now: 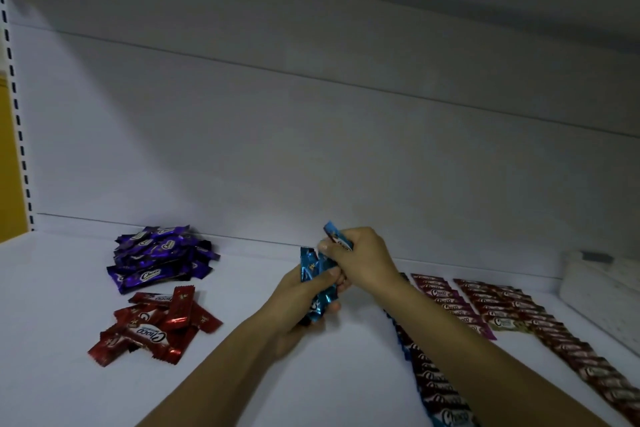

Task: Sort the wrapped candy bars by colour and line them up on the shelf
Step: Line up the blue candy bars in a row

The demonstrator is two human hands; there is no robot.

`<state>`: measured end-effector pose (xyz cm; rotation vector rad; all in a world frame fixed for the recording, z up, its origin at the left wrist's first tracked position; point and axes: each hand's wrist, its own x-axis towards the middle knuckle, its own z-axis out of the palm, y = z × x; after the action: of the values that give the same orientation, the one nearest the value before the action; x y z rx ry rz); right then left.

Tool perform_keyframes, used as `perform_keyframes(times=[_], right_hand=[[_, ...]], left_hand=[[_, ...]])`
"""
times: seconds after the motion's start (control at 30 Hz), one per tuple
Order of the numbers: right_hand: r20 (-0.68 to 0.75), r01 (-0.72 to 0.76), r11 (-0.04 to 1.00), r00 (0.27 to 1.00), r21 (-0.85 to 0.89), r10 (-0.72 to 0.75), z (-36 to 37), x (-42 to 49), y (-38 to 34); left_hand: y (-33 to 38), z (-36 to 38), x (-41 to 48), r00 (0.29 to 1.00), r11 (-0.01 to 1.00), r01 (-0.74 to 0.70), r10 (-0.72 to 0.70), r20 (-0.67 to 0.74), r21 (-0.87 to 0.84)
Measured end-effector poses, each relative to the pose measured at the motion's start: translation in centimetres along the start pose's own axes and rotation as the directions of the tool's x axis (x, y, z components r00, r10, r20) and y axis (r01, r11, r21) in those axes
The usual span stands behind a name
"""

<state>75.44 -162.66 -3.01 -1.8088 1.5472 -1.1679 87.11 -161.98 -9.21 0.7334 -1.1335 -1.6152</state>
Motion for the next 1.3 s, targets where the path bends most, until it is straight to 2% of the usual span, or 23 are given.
perform_keyframes(times=[0.17, 0.23, 0.33, 0.4, 0.43, 0.5, 0.63, 0.73, 0.8, 0.87, 0.93, 0.97, 1.07, 1.2, 1.3], right_hand=[[0.005, -0.093, 0.991, 0.996, 0.094, 0.093, -1.9, -0.9, 0.6], [0.047, -0.201, 0.948, 0.98, 0.248, 0.195, -3.6, -1.5, 0.9], [0.258, -0.397, 0.718, 0.918, 0.571, 0.302, -6.5, -2.6, 1.0], [0.4, -0.494, 0.567, 0.869, 0.66, 0.291, -8.1, -3.5, 1.1], [0.442, -0.518, 0.525, 0.854, 0.676, 0.274, -8.7, -3.8, 1.4], [0.483, -0.535, 0.505, 0.841, 0.678, 0.242, -9.6, -4.6, 1.9], [0.487, -0.531, 0.572, 0.838, 0.625, 0.246, -10.4, -6.2, 2.5], [0.432, -0.466, 0.727, 0.865, 0.505, 0.255, -11.0, -7.6, 3.1], [0.328, -0.352, 0.857, 0.916, 0.377, 0.231, -11.6, -9.2, 3.4], [0.168, -0.137, 0.985, 0.979, 0.109, 0.118, -12.3, -11.5, 3.6], [0.05, 0.072, 0.985, 0.997, -0.158, -0.065, -12.5, -14.2, 4.1], [0.04, 0.141, 0.96, 0.99, -0.241, -0.136, -12.4, -15.7, 4.5], [0.063, 0.274, 0.907, 0.961, -0.321, -0.268, -11.7, -19.6, 5.7], [0.029, 0.19, 0.97, 0.982, -0.151, -0.187, -11.7, -21.2, 6.4], [0.006, 0.108, 0.977, 0.994, -0.182, -0.109, -12.3, -20.4, 7.1]], left_hand=[[-0.2, 0.0, -0.3, 1.0, 0.99, 0.017, -0.02, 0.021, 0.142], [-0.4, 0.2, -0.4, 0.999, 0.977, 0.005, -0.014, 0.043, 0.214], [-0.6, 0.6, -0.5, 1.0, 0.972, -0.023, 0.02, 0.016, 0.233], [-0.6, 0.7, -0.7, 0.999, 0.964, -0.032, 0.03, 0.01, 0.263], [-0.7, 0.7, -0.8, 0.999, 0.957, -0.034, 0.031, 0.014, 0.289], [-0.8, 0.7, -0.9, 0.999, 0.944, -0.041, 0.037, 0.02, 0.328], [-0.7, 0.9, -1.3, 0.998, 0.938, -0.058, 0.06, 0.004, 0.342], [-0.7, 1.3, -1.6, 0.995, 0.917, -0.094, 0.101, 0.002, 0.389], [-0.8, 2.1, -2.1, 0.988, 0.895, -0.148, 0.147, 0.035, 0.421], [-0.9, 2.9, -2.5, 0.977, 0.873, -0.211, 0.197, 0.078, 0.44], [-1.3, 3.6, -2.9, 0.967, 0.839, -0.256, 0.22, 0.13, 0.48], [-1.4, 3.8, -3.1, 0.961, 0.823, -0.275, 0.225, 0.158, 0.497], [-1.7, 4.1, -3.2, 0.951, 0.787, -0.303, 0.211, 0.227, 0.538], [-1.7, 3.9, -3.1, 0.949, 0.759, -0.308, 0.202, 0.243, 0.573], [-1.9, 3.5, -2.9, 0.95, 0.745, -0.306, 0.201, 0.237, 0.594]])
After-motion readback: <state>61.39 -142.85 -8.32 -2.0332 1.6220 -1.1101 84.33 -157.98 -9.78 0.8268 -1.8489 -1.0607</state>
